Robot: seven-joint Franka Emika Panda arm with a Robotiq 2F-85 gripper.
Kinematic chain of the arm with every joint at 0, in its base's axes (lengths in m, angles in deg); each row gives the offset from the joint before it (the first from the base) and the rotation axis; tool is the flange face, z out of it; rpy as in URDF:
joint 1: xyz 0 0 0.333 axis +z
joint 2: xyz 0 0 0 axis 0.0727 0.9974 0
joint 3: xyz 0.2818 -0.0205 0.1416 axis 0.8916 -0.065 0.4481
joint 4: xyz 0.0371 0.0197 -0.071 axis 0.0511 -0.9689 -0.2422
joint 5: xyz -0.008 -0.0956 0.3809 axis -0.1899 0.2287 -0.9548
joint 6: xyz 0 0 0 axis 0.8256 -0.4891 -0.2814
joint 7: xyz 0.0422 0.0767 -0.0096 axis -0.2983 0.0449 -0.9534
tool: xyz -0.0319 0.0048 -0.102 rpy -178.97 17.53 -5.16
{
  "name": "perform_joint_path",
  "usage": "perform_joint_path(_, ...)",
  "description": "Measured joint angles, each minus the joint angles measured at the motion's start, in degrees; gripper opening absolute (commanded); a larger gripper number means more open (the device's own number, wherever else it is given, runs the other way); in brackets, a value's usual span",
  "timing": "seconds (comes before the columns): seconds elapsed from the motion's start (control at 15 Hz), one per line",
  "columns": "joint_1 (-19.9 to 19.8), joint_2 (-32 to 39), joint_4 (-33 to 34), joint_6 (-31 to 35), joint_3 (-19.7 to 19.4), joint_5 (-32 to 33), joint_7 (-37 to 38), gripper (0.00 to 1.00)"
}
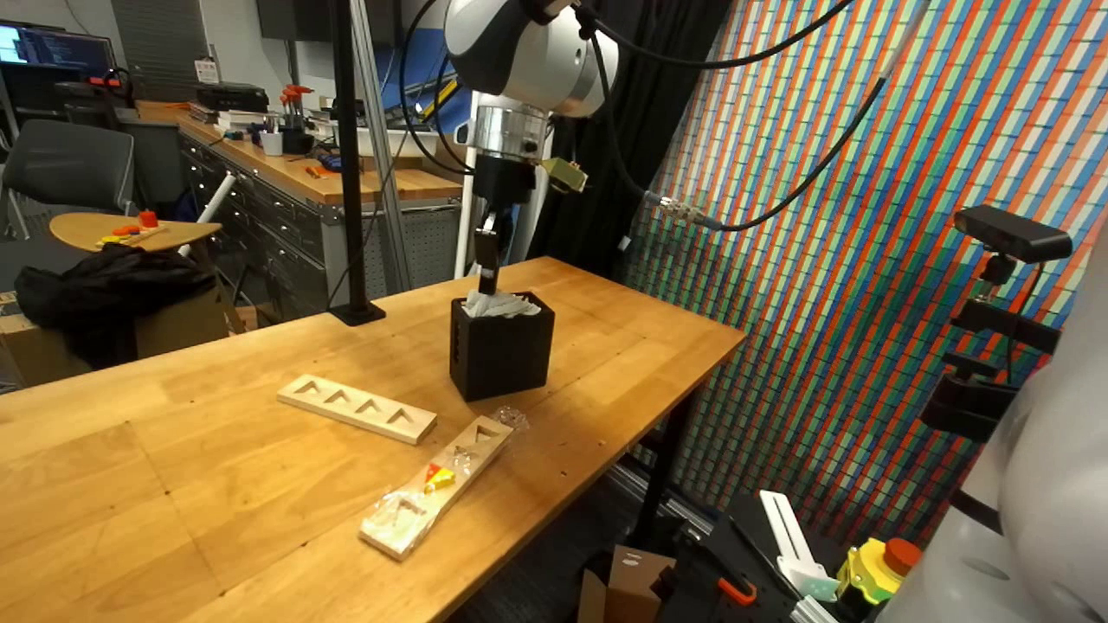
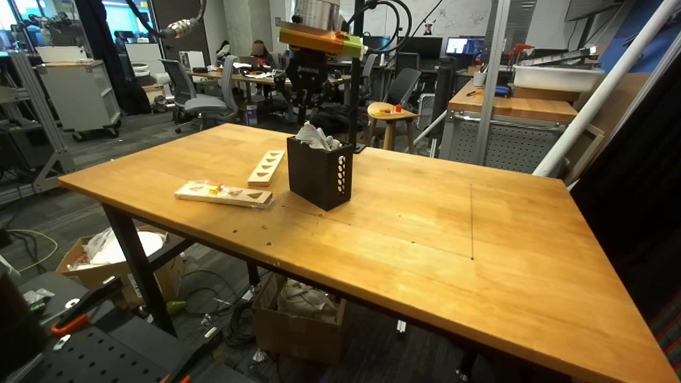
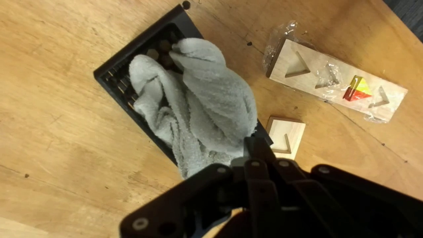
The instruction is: Put the white towel inside the black object
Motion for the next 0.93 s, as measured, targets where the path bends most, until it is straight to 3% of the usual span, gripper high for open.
perform_joint_path(0.93, -6.15, 6.31, 4.85, -0.16, -0.41, -3.34, -8.34, 0.02)
